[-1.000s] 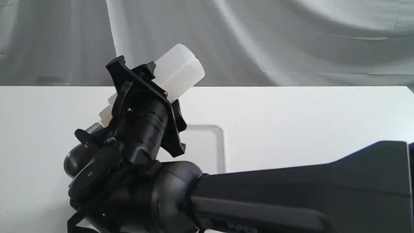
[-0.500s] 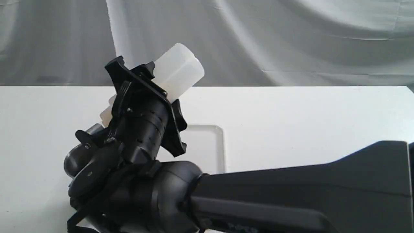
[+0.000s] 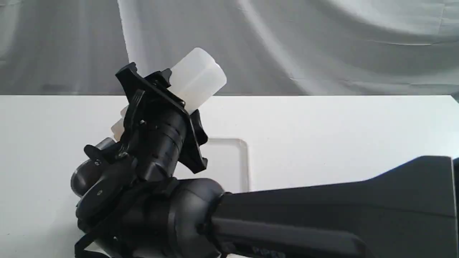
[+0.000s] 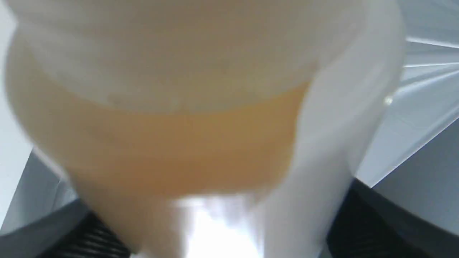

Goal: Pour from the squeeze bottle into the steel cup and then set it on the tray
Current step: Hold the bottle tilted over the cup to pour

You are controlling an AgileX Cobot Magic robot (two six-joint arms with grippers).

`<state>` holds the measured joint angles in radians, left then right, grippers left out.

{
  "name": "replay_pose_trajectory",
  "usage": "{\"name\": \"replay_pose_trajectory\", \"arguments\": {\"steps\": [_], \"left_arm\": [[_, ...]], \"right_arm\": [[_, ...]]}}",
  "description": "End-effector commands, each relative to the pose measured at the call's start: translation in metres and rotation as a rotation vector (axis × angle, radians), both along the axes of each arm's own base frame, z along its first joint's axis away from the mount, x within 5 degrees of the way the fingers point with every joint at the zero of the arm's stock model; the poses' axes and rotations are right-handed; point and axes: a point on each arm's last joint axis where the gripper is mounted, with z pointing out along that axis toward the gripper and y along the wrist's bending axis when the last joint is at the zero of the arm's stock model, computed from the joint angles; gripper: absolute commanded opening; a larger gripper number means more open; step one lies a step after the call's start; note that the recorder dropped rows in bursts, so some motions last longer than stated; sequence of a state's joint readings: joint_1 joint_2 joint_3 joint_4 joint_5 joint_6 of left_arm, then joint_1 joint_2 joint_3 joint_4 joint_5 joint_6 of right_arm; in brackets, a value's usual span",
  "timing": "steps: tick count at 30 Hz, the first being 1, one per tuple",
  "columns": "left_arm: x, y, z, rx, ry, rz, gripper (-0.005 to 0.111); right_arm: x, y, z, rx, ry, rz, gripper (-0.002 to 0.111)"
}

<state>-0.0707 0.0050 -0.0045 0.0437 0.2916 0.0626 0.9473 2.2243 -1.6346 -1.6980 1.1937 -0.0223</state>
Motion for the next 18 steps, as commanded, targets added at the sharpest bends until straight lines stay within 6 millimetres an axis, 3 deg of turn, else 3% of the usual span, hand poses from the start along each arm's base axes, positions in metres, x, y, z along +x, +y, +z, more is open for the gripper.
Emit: {"name": "replay_pose_trajectory", "arguments": {"steps": [1, 18], "left_arm": [[-0.0001, -0.0002, -0.0006, -0.002, -0.007, -0.003, 0.008], [-0.0001, -0.0002, -0.0006, -0.002, -0.007, -0.003, 0.008]], "right_arm": [[-0.0011, 0.0008, 0.0118, -0.013, -0.057, 0.002, 0.042], [-0.0011, 0.0008, 0.0118, -0.020, -0.055, 0.002, 0.042]]}}
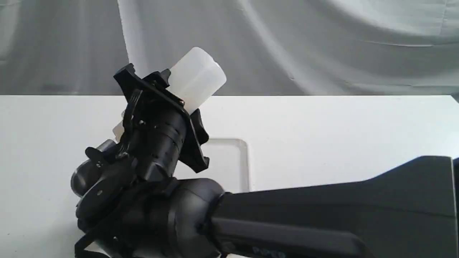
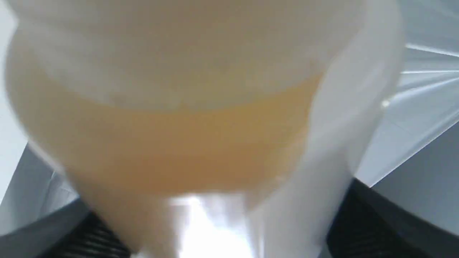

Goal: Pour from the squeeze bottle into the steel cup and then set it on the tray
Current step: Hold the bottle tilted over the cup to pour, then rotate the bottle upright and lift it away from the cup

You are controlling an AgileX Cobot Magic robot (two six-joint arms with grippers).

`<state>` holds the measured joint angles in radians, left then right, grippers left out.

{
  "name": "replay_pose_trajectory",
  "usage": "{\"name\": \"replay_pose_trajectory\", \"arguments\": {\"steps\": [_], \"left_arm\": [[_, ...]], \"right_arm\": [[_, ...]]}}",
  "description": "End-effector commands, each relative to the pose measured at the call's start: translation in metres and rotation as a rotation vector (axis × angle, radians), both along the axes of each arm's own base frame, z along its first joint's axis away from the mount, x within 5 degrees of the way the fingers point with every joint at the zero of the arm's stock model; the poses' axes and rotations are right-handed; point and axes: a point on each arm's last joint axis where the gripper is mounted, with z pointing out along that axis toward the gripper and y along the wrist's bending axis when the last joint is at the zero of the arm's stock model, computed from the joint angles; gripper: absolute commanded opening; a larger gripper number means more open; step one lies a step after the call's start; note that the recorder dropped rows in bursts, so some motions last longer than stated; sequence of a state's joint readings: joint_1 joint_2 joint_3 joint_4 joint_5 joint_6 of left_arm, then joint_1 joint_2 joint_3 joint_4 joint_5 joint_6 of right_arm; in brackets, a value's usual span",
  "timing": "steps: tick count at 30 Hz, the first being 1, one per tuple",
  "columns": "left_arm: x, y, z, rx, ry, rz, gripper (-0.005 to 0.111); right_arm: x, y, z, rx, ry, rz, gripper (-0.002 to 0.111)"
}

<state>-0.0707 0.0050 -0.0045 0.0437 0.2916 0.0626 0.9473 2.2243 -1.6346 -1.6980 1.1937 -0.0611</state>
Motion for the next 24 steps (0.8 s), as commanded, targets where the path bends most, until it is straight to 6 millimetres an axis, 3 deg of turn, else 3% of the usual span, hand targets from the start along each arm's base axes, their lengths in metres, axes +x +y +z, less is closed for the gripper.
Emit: {"name": "replay_pose_trajectory", "arguments": {"steps": [1, 10, 24], "left_arm": [[0.000, 0.000, -0.001, -0.002, -0.007, -0.003, 0.008], [0.000, 0.000, -0.001, -0.002, -0.007, -0.003, 0.008], [0.000, 0.000, -0.001, -0.002, -0.007, -0.003, 0.008]], "right_arm": [[-0.001, 0.001, 0.012, 0.040, -0.069, -0.001, 0.042], [-0.002, 0.000, 0.015, 0.130, -0.090, -0.007, 0.042], [-0.006, -0.008, 0.026, 0.667, -0.148, -0.107, 0.042]]}}
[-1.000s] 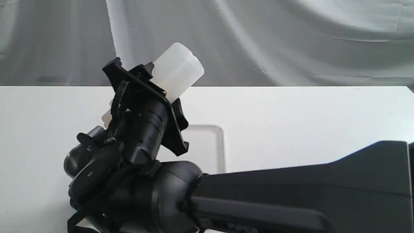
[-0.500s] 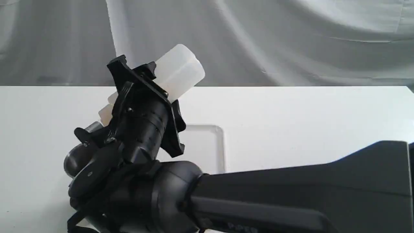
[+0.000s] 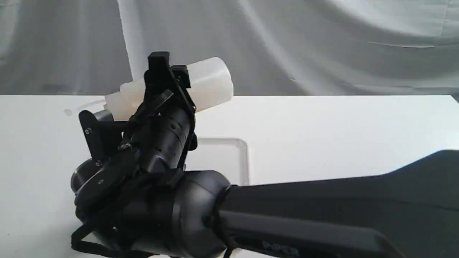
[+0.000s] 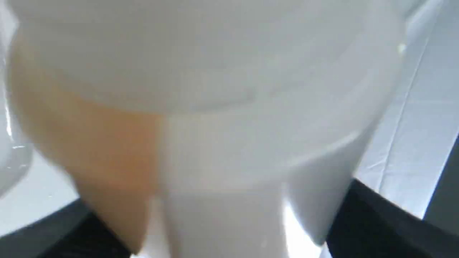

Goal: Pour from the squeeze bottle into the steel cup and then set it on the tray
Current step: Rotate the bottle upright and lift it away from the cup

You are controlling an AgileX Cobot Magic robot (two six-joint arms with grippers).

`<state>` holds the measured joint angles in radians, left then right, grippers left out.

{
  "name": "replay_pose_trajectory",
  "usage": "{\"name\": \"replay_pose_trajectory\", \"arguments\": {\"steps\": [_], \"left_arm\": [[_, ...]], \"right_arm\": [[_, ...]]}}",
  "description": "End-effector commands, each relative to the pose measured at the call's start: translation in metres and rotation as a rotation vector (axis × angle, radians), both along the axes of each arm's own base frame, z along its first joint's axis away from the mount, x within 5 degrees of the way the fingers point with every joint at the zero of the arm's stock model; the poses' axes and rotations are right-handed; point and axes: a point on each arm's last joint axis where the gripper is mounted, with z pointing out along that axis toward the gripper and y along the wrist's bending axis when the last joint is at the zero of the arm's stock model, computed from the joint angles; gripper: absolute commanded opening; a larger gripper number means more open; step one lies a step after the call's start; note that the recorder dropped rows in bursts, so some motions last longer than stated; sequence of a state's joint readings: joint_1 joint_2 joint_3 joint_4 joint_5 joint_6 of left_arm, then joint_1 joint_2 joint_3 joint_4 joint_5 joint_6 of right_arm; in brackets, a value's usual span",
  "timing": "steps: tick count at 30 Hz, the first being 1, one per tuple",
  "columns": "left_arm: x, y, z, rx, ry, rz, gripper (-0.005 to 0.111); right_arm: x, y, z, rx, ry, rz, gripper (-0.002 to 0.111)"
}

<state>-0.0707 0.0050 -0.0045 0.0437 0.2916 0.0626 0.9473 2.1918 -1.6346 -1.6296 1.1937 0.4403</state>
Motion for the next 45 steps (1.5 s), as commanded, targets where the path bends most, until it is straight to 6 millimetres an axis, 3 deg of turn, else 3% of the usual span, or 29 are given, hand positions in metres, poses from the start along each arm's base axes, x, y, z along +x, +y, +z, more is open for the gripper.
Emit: {"name": "replay_pose_trajectory", "arguments": {"steps": [1, 14, 29, 34, 45], "left_arm": [[0.000, 0.000, -0.001, -0.002, -0.007, -0.003, 0.008], [0.000, 0.000, -0.001, -0.002, -0.007, -0.003, 0.008], [0.000, 0.000, -0.001, -0.002, -0.007, -0.003, 0.008], [0.000, 0.000, -0.001, -0.002, -0.007, -0.003, 0.008], [0.000, 0.000, -0.001, -0.002, -0.007, -0.003, 0.008]], "right_arm": [[-0.004, -0.004, 0.015, 0.159, -0.041, -0.050, 0.042], [-0.009, -0.010, 0.010, 0.423, 0.018, -0.163, 0.042], [-0.024, -0.031, 0.081, 0.631, -0.066, -0.162, 0.042], [-0.026, -0.043, 0.090, 0.745, 0.008, -0.216, 0.042], [-0.019, -0.057, 0.113, 0.988, 0.126, -0.135, 0.042]]}}
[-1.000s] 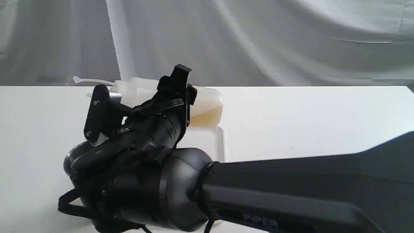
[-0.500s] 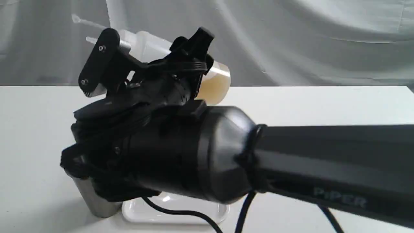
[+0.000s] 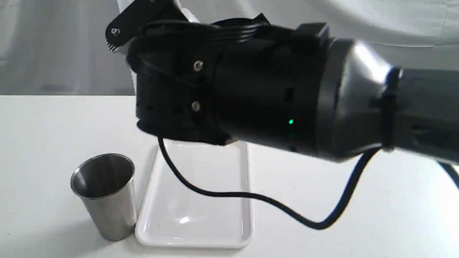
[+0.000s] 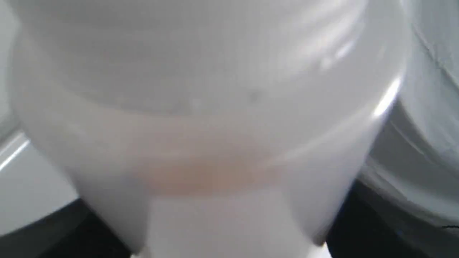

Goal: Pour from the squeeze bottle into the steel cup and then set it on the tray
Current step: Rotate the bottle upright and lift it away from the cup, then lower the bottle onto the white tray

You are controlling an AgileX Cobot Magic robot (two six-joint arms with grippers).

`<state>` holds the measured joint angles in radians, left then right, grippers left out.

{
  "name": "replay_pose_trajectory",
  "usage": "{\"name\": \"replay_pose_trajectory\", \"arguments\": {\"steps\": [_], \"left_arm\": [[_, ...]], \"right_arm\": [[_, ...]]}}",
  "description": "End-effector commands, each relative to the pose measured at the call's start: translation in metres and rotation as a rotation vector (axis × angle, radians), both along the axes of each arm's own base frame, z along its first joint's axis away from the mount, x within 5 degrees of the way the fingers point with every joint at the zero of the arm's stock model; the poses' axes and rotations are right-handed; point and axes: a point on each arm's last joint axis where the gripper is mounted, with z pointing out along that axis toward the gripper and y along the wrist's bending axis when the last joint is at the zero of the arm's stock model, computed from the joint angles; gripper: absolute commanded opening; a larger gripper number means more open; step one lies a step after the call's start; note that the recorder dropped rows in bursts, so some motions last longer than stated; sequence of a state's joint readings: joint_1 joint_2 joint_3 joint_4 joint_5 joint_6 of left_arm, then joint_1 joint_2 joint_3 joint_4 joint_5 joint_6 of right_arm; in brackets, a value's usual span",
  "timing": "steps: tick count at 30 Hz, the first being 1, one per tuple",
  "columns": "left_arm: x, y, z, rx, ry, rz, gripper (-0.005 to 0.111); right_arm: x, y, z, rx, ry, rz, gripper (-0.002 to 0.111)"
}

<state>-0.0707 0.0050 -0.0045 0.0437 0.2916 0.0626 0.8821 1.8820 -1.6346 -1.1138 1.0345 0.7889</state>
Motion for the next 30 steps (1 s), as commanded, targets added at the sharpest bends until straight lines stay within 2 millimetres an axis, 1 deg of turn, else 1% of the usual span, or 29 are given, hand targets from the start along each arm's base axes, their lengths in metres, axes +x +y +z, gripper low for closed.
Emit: {"name": "replay_pose_trajectory", "arguments": {"steps": [1, 6, 15, 17, 22, 25, 30], "left_arm": [[0.000, 0.000, -0.001, -0.002, -0.007, -0.003, 0.008], [0.000, 0.000, -0.001, -0.002, -0.007, -0.003, 0.008], [0.000, 0.000, -0.001, -0.002, -0.007, -0.003, 0.008], [0.000, 0.000, -0.001, -0.002, -0.007, -0.003, 0.008], [0.000, 0.000, -0.001, -0.002, -0.007, -0.003, 0.008], [0.000, 0.000, -0.001, -0.002, -0.007, -0.003, 0.008], [0.000, 0.000, -0.001, -0.002, -0.007, -0.003, 0.008]], "right_arm": [[0.003, -0.008, 0.019, 0.097, -0.025, 0.034, 0.042], [0.008, -0.019, 0.028, 0.190, -0.014, 0.039, 0.042], [0.018, -0.046, 0.043, 0.415, 0.030, 0.013, 0.042], [0.021, -0.052, 0.042, 0.470, 0.035, 0.031, 0.042], [0.024, -0.058, 0.035, 0.616, 0.035, 0.123, 0.042], [0.024, -0.060, 0.026, 0.613, 0.017, 0.219, 0.042], [0.025, -0.056, 0.005, 0.635, -0.008, 0.411, 0.042]]}}
